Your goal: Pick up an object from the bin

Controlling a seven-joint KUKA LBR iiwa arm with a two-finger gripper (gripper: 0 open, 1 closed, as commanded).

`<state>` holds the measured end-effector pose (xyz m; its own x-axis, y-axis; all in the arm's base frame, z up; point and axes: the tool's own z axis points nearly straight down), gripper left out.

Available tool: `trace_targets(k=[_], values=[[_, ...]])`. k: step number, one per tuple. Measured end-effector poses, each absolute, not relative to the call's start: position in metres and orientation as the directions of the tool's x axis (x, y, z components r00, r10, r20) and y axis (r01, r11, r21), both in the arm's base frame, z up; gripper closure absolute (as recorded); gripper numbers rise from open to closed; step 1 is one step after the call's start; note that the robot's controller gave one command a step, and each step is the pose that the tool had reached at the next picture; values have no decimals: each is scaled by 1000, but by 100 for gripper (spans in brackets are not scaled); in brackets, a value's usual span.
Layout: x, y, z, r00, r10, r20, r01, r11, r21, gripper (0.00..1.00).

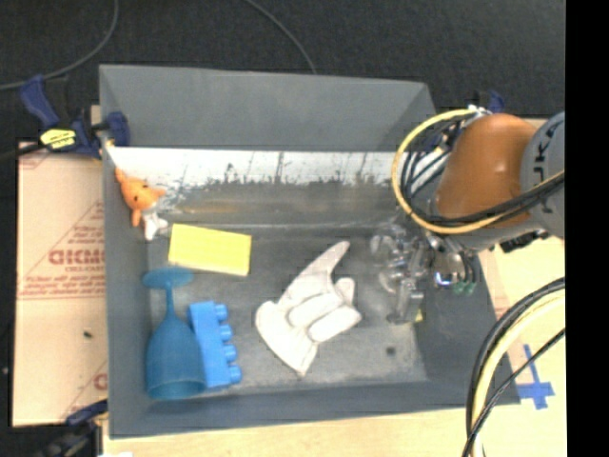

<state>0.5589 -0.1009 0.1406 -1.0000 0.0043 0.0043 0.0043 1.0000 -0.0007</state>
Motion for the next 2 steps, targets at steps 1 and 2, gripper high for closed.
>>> trace_targets(k=[1, 2], values=[[561, -101, 145, -1000, 1, -4, 1, 1000, -2, 0], [535, -50, 92, -963, 270, -5, 270, 963, -1, 0]])
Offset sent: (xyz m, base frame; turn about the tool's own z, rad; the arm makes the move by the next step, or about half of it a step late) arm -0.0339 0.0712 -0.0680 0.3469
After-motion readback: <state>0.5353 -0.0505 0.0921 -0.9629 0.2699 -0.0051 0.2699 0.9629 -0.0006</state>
